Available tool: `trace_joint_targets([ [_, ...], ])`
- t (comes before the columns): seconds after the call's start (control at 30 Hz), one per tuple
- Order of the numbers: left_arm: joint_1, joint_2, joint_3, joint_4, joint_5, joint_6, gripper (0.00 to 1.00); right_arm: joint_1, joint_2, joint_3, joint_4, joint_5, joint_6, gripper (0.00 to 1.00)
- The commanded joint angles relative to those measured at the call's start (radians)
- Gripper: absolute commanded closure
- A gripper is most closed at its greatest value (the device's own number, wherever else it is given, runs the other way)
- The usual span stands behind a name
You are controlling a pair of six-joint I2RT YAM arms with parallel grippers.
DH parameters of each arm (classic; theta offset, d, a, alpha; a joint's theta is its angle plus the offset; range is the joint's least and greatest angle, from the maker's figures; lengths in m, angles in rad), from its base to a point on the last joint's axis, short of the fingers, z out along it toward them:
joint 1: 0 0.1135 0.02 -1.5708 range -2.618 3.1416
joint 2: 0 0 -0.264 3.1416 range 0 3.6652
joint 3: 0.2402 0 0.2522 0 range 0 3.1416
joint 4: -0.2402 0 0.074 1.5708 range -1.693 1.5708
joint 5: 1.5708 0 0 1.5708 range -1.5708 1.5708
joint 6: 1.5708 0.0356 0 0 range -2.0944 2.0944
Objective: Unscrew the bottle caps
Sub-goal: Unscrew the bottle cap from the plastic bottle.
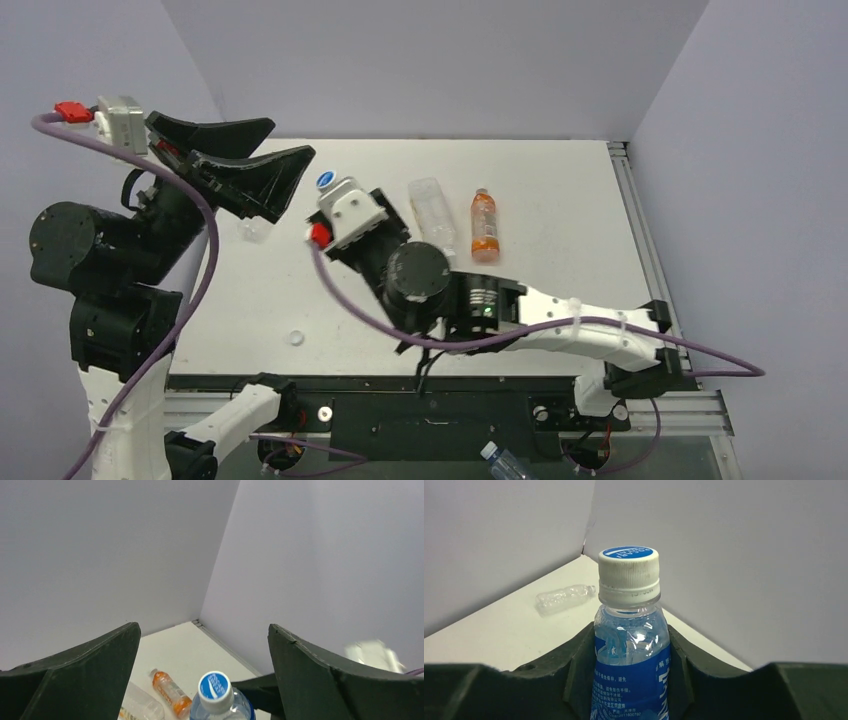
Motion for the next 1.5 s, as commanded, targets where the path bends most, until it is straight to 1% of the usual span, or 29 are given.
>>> trace_joint_targets([
  [0.0,0.004,-0.037,0.014,0.170,0.048,-0.043,0.03,-0.116,-0.257,-0.180,0.048,-0.311,0.254,1.00],
  [0.03,0.004,-0.046,0.006,0.168,0.079,-0.041,0.03,-0.150,-0.323,-0.273,0.107,-0.355,0.281,1.00],
  [0.07,0.004,-0.051,-0.002,0.168,0.099,-0.041,0.04,-0.164,-0.359,-0.318,0.150,-0.426,0.290,1.00],
  [0.1,0.004,-0.064,-0.025,0.173,0.139,-0.041,0.04,-0.193,-0.424,-0.409,0.239,-0.467,0.308,1.00],
  [0.13,0.004,-0.073,-0.042,0.184,0.158,-0.047,0.04,-0.206,-0.452,-0.452,0.326,-0.543,0.318,1.00],
  [0.17,0.004,-0.091,-0.083,0.192,0.206,-0.051,0.04,-0.231,-0.498,-0.522,0.370,-0.572,0.343,1.00],
  [0.2,0.004,-0.099,-0.107,0.216,0.237,-0.052,0.03,-0.242,-0.515,-0.546,0.427,-0.617,0.360,1.00],
  [0.3,0.006,-0.138,-0.234,0.279,0.390,-0.078,0.03,-0.305,-0.548,-0.596,0.490,-0.733,0.482,1.00],
  [0.4,0.006,-0.152,-0.320,0.334,0.466,-0.107,0.04,-0.326,-0.546,-0.610,0.561,-0.850,0.562,1.00],
  [0.53,0.004,-0.142,-0.390,0.405,0.543,-0.152,0.03,-0.324,-0.515,-0.587,0.602,-0.932,0.629,1.00],
  [0.67,-0.004,-0.125,-0.413,0.466,0.584,-0.175,0.03,-0.318,-0.478,-0.557,0.626,-0.963,0.654,1.00],
  [0.77,-0.012,-0.117,-0.426,0.479,0.610,-0.175,0.04,-0.311,-0.451,-0.534,0.640,-1.006,0.677,1.00],
  [0.9,-0.029,-0.114,-0.429,0.545,0.664,-0.249,0.03,-0.289,-0.410,-0.497,0.630,-1.025,0.653,1.00],
  [0.97,-0.044,-0.115,-0.428,0.547,0.681,-0.248,0.03,-0.278,-0.394,-0.480,0.624,-1.032,0.645,1.00],
  [1.0,-0.051,-0.115,-0.430,0.548,0.692,-0.244,0.01,-0.275,-0.384,-0.469,0.622,-1.035,0.639,1.00],
  [1.03,-0.052,-0.115,-0.432,0.549,0.698,-0.234,0.02,-0.267,-0.379,-0.464,0.614,-1.039,0.634,1.00],
  [1.07,-0.055,-0.116,-0.438,0.552,0.711,-0.226,0.10,-0.262,-0.368,-0.450,0.607,-1.043,0.622,1.00],
  [1.1,-0.056,-0.117,-0.448,0.557,0.723,-0.211,0.15,-0.253,-0.360,-0.435,0.590,-1.050,0.616,1.00],
  [1.13,-0.055,-0.119,-0.452,0.560,0.729,-0.204,0.25,-0.250,-0.357,-0.429,0.580,-1.058,0.604,1.00],
  [1.17,-0.056,-0.121,-0.463,0.567,0.742,-0.189,0.33,-0.246,-0.353,-0.418,0.557,-1.064,0.598,1.00],
  [1.2,-0.057,-0.125,-0.467,0.572,0.748,-0.183,0.51,-0.245,-0.352,-0.412,0.544,-1.079,0.589,0.98],
  [1.23,-0.057,-0.127,-0.477,0.580,0.750,-0.164,0.59,-0.245,-0.353,-0.397,0.509,-1.088,0.585,0.95],
  [1.27,-0.057,-0.133,-0.480,0.581,0.750,-0.150,0.71,-0.246,-0.352,-0.389,0.490,-1.112,0.578,0.89],
  [1.3,-0.057,-0.137,-0.483,0.582,0.749,-0.120,0.76,-0.247,-0.352,-0.368,0.444,-1.124,0.568,0.82],
  [1.33,-0.056,-0.144,-0.484,0.580,0.748,-0.102,0.82,-0.246,-0.352,-0.358,0.417,-1.148,0.562,0.78],
  [1.37,-0.056,-0.147,-0.488,0.577,0.745,-0.067,0.85,-0.247,-0.356,-0.341,0.364,-1.161,0.549,0.68],
  [1.4,-0.056,-0.156,-0.490,0.573,0.743,-0.048,0.91,-0.246,-0.358,-0.333,0.336,-1.180,0.542,0.61],
  [1.43,-0.056,-0.160,-0.493,0.557,0.738,0.003,0.95,-0.246,-0.367,-0.320,0.279,-1.186,0.523,0.41],
  [1.47,-0.056,-0.170,-0.495,0.543,0.736,0.036,1.00,-0.246,-0.373,-0.314,0.254,-1.191,0.514,0.34],
])
